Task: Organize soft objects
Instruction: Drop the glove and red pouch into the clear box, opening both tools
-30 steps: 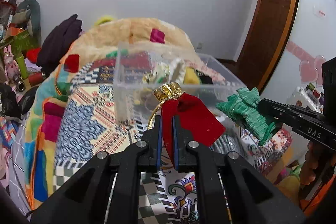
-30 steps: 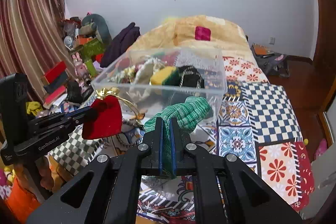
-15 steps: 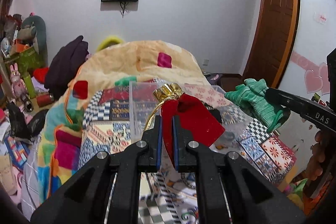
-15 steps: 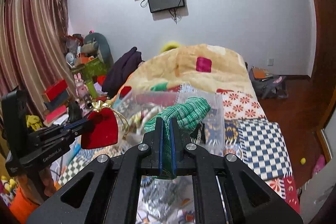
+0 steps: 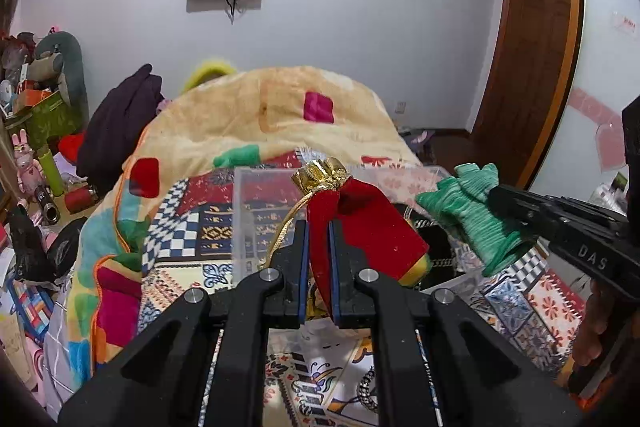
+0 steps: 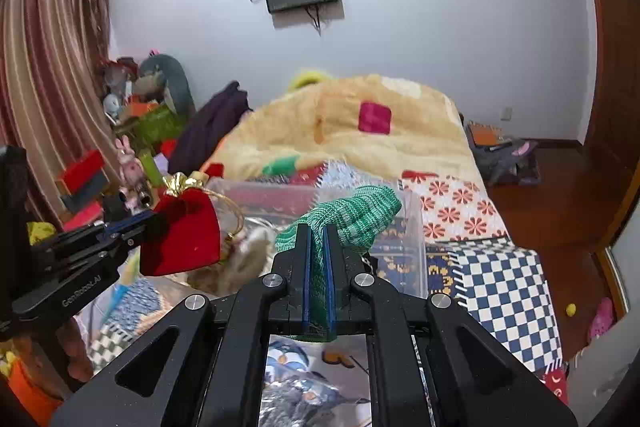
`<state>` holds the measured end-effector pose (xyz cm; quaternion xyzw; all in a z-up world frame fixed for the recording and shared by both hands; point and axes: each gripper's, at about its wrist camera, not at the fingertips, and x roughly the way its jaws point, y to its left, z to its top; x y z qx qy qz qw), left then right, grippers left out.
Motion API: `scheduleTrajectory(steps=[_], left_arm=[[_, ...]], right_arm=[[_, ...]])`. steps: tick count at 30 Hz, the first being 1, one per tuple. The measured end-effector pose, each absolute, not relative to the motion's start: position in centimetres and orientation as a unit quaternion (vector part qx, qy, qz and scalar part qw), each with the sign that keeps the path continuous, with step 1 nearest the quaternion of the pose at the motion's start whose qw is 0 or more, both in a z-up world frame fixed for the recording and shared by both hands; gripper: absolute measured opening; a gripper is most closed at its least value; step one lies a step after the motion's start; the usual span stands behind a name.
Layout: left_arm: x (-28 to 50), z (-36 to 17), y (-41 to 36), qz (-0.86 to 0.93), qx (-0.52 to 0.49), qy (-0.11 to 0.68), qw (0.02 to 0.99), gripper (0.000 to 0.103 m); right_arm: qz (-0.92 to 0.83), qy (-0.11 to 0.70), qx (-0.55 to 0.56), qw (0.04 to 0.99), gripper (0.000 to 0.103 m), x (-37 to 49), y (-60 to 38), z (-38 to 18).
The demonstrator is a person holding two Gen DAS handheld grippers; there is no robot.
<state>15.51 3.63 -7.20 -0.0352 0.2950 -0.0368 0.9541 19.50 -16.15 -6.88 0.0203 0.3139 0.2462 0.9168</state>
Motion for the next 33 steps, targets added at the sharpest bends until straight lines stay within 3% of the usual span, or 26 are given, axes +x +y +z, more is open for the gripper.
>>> scheduleTrajectory(steps=[10,13,15,18,20,33], left_arm=[[17.1,-9.6,2.8,-0.043,-0.026,0.331,0.942,0.009],[17.2,-9.6,3.0,-0.047,-0.033,0.337,0.940,0.012],[17.0,-9.5,3.1,-0.051,-0.037,0.339,0.939,0.013],[16.6,-9.3,3.1,-0.056,-0.041,0.340,0.938,0.020],[16.2,-9.0,3.1,-0.060,-0.047,0.338,0.938,0.029],[11.5,-4.8,2.3,-0.067,-0.037,0.278,0.958,0.059]], right_arm=[[0.219,0.346,-0.014,0.912,0.006,20.7,-15.3,-9.4],[0.222,0.362,-0.004,0.905,0.018,20.9,-15.6,-9.4],[0.223,0.365,0.005,0.904,0.042,20.9,-16.0,-9.3],[0.224,0.356,0.012,0.907,0.059,20.4,-16.4,-8.7],[0.226,0.350,0.011,0.909,0.062,20.0,-16.7,-8.2],[0.239,0.307,0.003,0.921,0.069,16.1,-17.3,-5.1]])
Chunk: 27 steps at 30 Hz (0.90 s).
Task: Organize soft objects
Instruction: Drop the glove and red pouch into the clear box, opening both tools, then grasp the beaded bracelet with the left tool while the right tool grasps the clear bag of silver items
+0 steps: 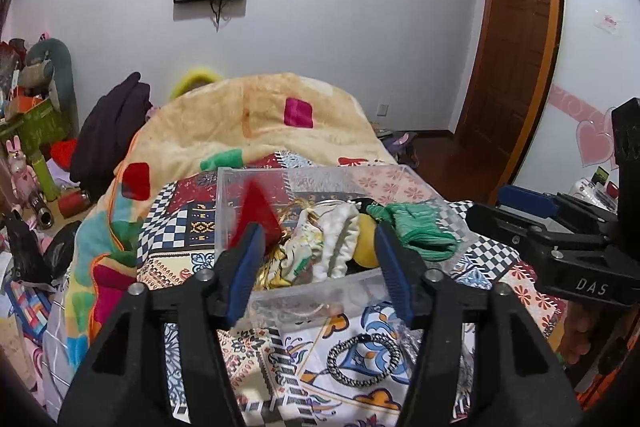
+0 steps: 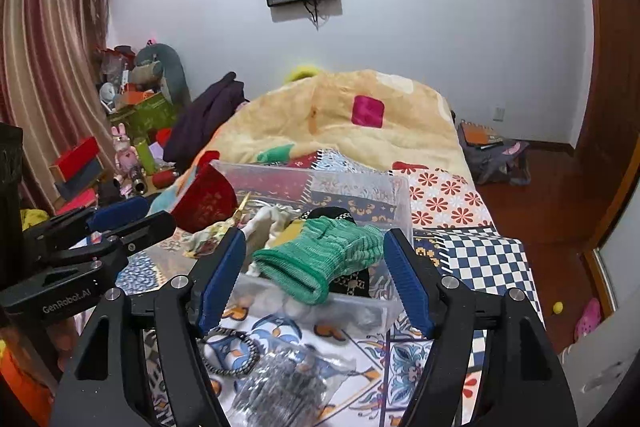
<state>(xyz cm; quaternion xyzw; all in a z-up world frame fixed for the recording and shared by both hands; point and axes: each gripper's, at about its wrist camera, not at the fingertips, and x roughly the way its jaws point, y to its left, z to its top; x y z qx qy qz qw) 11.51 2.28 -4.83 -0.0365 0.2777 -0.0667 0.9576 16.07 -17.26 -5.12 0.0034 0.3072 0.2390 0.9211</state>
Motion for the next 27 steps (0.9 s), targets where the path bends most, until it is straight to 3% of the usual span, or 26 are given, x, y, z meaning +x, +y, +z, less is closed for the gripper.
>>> scheduleTrajectory(steps=[5,16,21,23,27], left_arm=[[10.1,-5.3,2.2,-0.066,-0.035,0.282,0.957,0.065],[9.4,-11.2,1.3,-0.067,-0.033,0.349,0.934,0.065],[10.1,-13.3,0.9,-0.071,-0.032,0.374,0.924,0.058],[10.4,-14.2,0.9,-0.075,-0.036,0.392,0.916,0.049],[10.5,-14.5,1.0,-0.080,-0.039,0.399,0.913,0.047]], right_arm=[[0.242,0.307,0.006,0.920,0.078,14.4,-18.0,-5.5],[0.251,0.390,0.021,0.886,0.078,13.4,-18.2,-10.5],[0.258,0.421,0.010,0.870,0.078,13.3,-17.5,-12.7],[0.259,0.430,0.005,0.865,0.075,13.4,-17.1,-13.4],[0.270,0.448,-0.002,0.852,0.055,13.3,-16.6,-14.4]])
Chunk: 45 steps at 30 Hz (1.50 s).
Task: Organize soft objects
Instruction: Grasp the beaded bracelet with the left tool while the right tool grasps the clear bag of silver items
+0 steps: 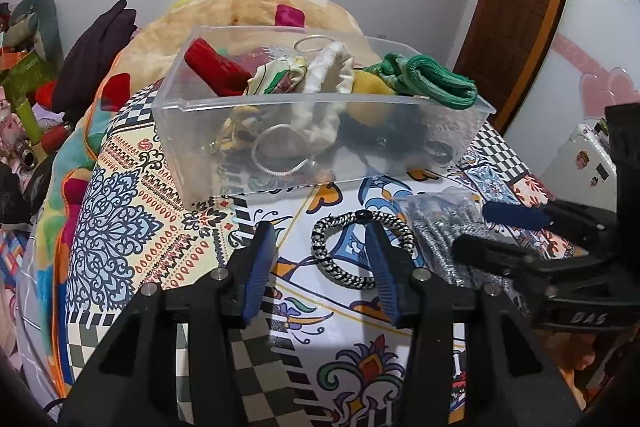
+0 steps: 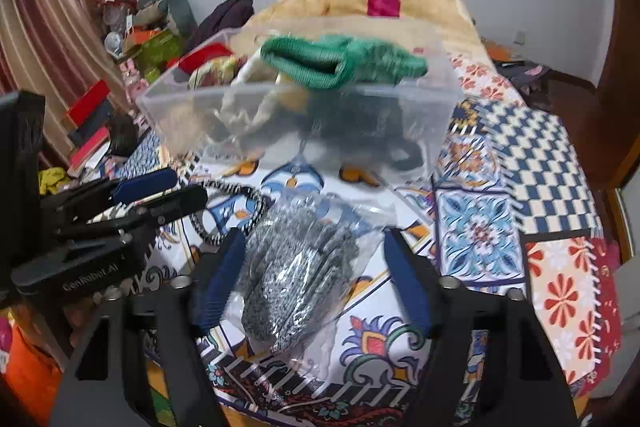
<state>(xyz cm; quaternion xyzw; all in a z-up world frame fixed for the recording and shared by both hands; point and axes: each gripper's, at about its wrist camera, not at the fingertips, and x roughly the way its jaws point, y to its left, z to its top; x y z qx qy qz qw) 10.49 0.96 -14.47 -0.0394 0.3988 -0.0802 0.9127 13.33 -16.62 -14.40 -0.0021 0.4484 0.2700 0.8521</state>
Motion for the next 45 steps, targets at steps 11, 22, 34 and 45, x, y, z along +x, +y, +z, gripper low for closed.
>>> scheduleTrajectory(steps=[11,22,34,45], left_arm=[[10.9,-15.6,0.3,-0.074,-0.035,0.423,0.903,0.009],[9.9,-14.3,1.3,-0.066,-0.038,0.394,0.916,0.005],[7.6,-9.2,2.5,-0.056,-0.051,0.319,0.945,0.005],[9.2,-5.0,2.9,-0.039,-0.045,0.263,0.963,0.005]], right_arm=[[0.282,0.444,0.010,0.851,0.026,13.2,-17.1,-14.6],[0.284,0.413,0.018,0.865,0.016,12.4,-17.8,-12.7],[0.288,0.369,0.019,0.883,0.014,11.3,-17.4,-9.1],[0.289,0.298,0.013,0.910,0.014,12.7,-17.0,-3.9]])
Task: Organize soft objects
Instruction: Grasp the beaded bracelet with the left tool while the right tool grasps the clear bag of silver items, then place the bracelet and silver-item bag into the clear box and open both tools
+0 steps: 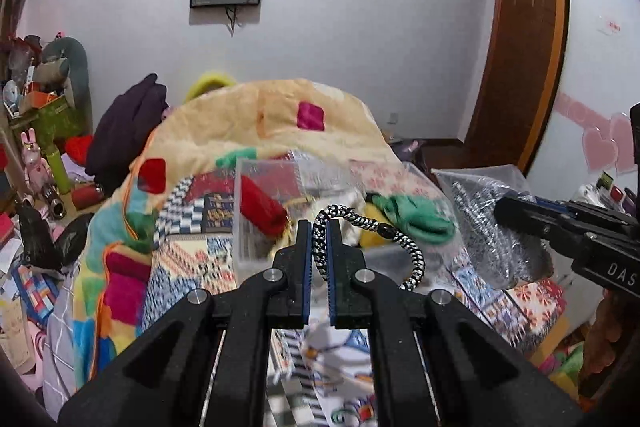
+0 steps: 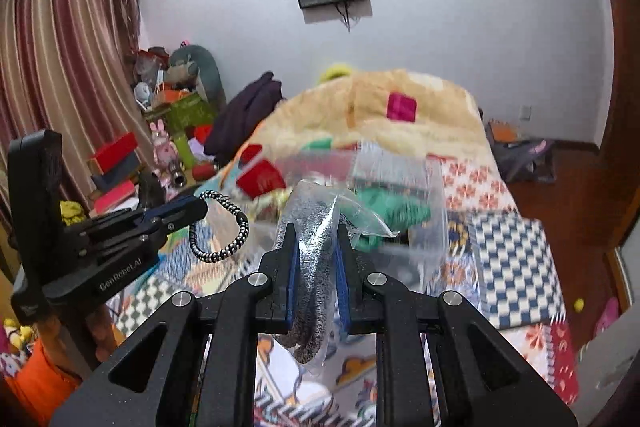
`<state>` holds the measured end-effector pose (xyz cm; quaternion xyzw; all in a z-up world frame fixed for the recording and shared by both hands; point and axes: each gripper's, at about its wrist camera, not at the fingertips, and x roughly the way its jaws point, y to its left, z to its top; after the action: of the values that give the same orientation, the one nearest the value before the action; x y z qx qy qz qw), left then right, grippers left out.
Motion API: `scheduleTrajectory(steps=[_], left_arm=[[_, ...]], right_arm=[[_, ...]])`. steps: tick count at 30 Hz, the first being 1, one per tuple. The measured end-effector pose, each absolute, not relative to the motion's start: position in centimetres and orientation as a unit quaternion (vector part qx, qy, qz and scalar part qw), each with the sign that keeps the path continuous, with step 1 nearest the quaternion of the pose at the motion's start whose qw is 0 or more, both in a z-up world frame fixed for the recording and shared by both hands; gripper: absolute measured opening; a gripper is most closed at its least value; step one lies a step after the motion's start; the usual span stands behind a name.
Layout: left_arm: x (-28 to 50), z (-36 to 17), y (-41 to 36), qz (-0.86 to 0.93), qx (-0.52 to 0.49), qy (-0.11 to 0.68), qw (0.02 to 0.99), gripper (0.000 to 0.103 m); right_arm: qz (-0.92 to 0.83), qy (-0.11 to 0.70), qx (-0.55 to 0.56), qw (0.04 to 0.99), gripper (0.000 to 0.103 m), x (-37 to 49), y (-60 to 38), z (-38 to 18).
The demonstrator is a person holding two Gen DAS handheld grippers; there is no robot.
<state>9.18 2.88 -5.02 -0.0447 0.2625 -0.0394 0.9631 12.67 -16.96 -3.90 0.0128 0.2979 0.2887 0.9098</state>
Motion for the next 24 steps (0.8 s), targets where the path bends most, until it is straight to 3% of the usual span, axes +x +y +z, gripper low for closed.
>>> scheduleTrajectory(steps=[10,24], left_arm=[[12.8,-4.7,3.5,-0.030,-0.047,0.264,0.963,0.005],[18.1,-8.2,2.7,-0.042,-0.040,0.322,0.945,0.005]], right_arm=[[0.274,0.286,0.007,0.918,0.014,15.9,-15.5,-3.2],[0.245,0.345,-0.021,0.906,0.018,20.1,-13.3,-8.1]])
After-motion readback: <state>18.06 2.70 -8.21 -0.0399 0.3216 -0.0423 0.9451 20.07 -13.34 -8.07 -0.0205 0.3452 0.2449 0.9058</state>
